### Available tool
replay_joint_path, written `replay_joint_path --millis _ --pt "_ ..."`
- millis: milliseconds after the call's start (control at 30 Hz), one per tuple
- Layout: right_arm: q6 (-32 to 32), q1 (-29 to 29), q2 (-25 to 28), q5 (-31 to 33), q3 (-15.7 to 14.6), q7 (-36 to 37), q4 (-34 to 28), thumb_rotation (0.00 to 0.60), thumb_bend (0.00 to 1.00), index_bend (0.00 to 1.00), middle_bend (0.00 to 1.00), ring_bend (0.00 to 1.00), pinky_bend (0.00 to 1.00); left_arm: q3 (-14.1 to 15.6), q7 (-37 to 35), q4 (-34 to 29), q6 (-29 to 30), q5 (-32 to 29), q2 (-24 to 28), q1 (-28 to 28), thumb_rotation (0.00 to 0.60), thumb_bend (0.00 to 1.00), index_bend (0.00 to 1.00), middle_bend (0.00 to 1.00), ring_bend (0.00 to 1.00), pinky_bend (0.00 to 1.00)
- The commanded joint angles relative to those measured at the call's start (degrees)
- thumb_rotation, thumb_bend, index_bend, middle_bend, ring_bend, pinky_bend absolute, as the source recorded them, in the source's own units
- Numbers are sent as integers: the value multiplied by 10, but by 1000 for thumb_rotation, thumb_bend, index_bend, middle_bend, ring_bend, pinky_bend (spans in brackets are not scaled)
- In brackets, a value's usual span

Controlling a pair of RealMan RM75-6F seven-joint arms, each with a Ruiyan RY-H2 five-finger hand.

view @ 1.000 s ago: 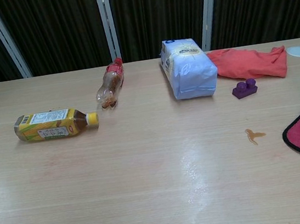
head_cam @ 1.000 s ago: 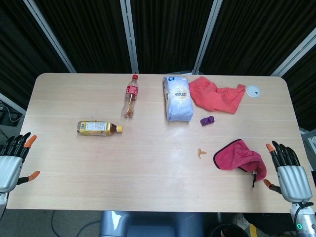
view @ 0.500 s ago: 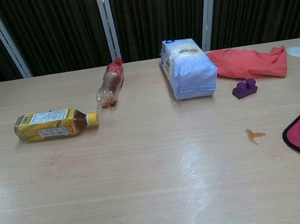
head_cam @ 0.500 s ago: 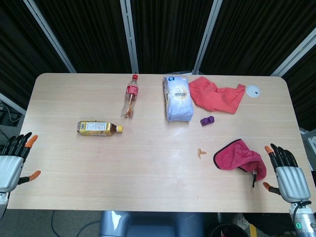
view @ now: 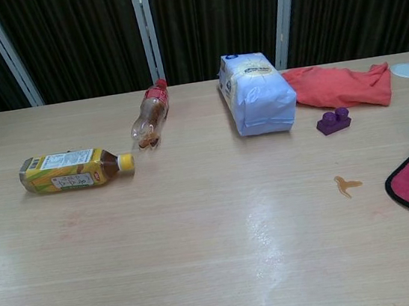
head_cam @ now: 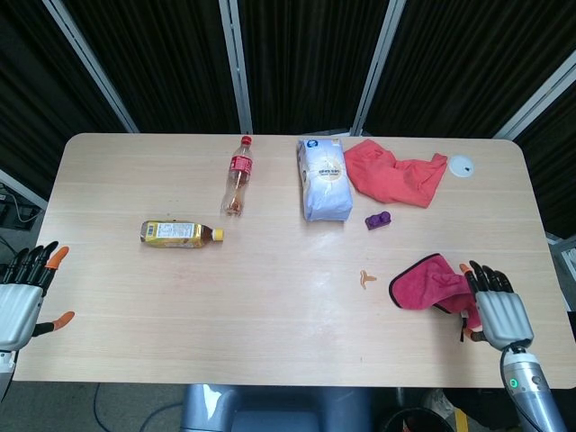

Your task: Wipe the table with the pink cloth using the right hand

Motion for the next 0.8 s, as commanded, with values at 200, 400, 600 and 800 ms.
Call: replay_joint_path --millis 200,400,600,800 --pt "-31 45 -68 107 30 -73 50 600 0 64 0 0 80 0 -6 -2 -5 -3 2 -2 600 4 0 0 0 0" --pt "-48 64 -82 172 41 -94 80 600 0 86 0 0 81 1 -7 -3 -10 -4 3 -4 600 5 0 0 0 0" --pt "-58 77 -96 212 42 -104 104 600 0 162 46 0 120 0 -5 -4 -16 -10 4 -6 600 4 9 0 0 0" --pt "-61 87 -116 227 39 -105 125 600 52 222 95 1 174 0 -6 -3 -17 -11 4 -7 600 3 25 0 0 0"
